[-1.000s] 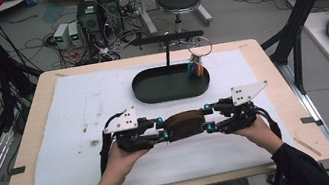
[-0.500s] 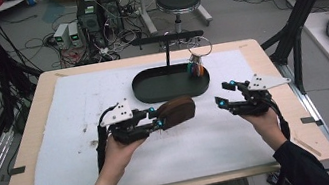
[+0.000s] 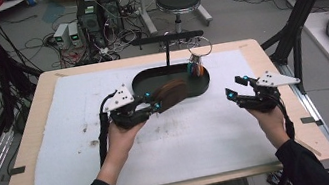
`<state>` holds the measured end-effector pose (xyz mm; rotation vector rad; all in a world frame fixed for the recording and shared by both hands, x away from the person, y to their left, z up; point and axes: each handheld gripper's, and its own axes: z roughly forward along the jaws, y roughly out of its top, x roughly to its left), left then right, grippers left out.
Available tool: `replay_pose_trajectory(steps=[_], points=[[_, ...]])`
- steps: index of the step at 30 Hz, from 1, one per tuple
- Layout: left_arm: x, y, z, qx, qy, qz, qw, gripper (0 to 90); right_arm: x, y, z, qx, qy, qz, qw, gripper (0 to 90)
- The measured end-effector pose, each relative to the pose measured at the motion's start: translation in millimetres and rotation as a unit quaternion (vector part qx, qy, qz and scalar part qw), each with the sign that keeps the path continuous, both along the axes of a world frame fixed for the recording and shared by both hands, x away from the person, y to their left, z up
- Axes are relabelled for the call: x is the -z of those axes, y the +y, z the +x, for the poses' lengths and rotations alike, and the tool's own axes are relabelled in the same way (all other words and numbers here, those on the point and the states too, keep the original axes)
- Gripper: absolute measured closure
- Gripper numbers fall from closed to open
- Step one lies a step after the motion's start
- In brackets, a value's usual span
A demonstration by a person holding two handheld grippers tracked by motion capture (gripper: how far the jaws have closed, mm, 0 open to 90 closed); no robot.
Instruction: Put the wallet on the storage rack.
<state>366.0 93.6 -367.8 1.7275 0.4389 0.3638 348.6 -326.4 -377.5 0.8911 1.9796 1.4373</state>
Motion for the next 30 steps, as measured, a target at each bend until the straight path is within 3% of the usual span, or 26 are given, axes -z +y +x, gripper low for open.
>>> replay_pose_trajectory(steps=[17,21,26,30], points=[[1.3,-11.1,34.5,-0.047,-0.015,0.006,0.9988,68.6,1.1,-2.0,1.4,0.008,-0.003,-0.004,1.0000,38.5],[6.3,-14.5,45.5,-0.057,-0.003,0.005,0.9984,68.6,1.2,-3.4,1.9,0.009,-0.002,-0.001,1.0000,38.6],[13.8,-19.3,57.4,-0.070,-0.003,0.002,0.9976,68.7,1.4,-4.6,2.7,0.010,-0.002,0.002,0.9999,38.6],[20.7,-20.1,65.6,-0.081,0.007,0.010,0.9966,68.6,1.7,-4.5,3.4,0.011,-0.003,0.001,0.9999,38.6]])
